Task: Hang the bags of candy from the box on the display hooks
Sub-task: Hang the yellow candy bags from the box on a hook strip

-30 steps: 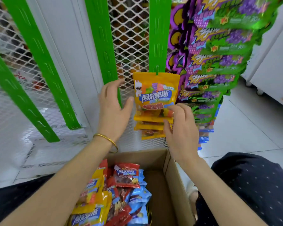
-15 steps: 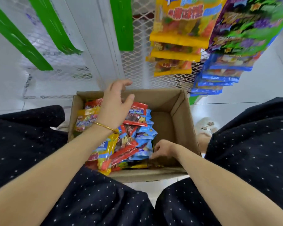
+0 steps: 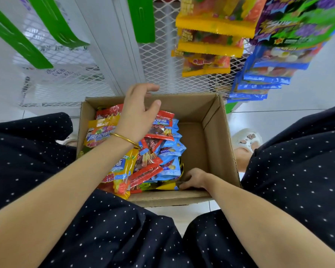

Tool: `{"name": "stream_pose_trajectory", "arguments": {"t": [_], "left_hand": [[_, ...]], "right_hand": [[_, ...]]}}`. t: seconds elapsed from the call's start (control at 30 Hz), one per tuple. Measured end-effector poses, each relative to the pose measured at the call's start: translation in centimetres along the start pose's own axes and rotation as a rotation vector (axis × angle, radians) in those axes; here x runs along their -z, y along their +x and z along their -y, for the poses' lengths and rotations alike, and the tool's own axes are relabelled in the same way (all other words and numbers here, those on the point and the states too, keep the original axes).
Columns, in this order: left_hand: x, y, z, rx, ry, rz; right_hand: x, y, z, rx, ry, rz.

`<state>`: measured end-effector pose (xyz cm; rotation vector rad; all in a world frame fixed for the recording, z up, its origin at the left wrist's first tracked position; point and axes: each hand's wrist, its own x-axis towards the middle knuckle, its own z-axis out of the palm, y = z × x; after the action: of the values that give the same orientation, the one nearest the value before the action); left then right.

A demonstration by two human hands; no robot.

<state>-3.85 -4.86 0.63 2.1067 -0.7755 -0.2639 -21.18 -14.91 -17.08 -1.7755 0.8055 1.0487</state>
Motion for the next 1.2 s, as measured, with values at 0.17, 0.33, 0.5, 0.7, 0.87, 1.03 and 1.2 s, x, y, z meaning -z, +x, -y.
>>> {"name": "stream_pose_trajectory", "arguments": {"t": [0.17,0.33,0.5,0.7,0.87,1.03,1.2], "left_hand": [[0.0,-0.2,-0.3,0.005,0.012,0.018],[-0.5,-0.5,-1.4,0.012,-0.019,0.283],[-1.3,-1.6,-1.8,0.096,-0.057,0.751],[-0.1,-0.6,-1.8,0.083,-0.175,0.391],[1.4,0.1,-1.1,0.29,-0.4,0.259],[2.7,0.7,-1.5,0.439,-0.597,0.309],[3.7,1.3,-1.4,0.323,-0.485,0.176]], "right_hand": [[3.0,-1.4,1.1,0.023,-0.101,-0.053],[10.2,-6.8,4.9,-0.015,-0.353,-0.088],[16.1,-14.0,7.2,0.108,-0.017,-0.132],[17.6,-16.7,8.8,0.254,0.159,-0.182],[16.2,-17.6,10.8,0.52,-0.011,-0.271],[16.4,-16.6,11.1,0.538,0.224,-0.383],[17.2,-17.6,10.5,0.55,0.361,-0.326]]}}
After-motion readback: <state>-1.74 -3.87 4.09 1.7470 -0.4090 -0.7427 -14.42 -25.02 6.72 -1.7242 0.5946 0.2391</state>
